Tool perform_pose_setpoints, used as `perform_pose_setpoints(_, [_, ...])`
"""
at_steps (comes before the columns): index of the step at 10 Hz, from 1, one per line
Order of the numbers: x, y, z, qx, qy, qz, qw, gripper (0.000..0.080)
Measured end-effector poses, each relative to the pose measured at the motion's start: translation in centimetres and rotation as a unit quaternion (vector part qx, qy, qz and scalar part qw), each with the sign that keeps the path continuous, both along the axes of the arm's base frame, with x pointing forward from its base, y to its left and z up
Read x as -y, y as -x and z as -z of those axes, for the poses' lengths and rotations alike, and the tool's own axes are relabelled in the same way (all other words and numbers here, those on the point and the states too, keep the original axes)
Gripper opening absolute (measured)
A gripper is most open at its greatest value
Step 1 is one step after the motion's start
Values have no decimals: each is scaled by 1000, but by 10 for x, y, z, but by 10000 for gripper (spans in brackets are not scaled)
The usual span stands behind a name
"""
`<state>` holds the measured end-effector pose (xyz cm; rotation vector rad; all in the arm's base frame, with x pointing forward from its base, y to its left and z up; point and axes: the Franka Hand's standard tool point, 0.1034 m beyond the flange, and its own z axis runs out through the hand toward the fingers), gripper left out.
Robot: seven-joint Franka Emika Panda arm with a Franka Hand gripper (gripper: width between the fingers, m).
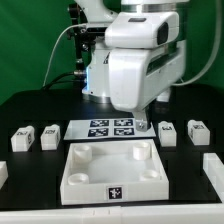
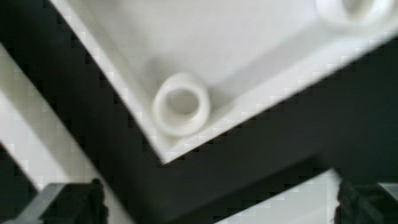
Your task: Assemble one leg
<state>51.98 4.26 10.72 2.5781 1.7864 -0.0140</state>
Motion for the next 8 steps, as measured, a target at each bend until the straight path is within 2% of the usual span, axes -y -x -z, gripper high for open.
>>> perform_pose_setpoints(1, [12,22,9,-1,-1,-76,997,650])
perform_pose_setpoints(2, [30,38,24,-1,-3,-145,989,650])
perform_pose_setpoints(3, [49,53,40,-9,-8,-211,977,650])
perform_pose_setpoints(4, [59,59,51,-16,-11,-250,968,650])
perform_pose_setpoints(6, [58,66,73,-20,-17,-250,968,650])
perform_pose_setpoints(8, [49,71,86,-30,-21,-214,976,650])
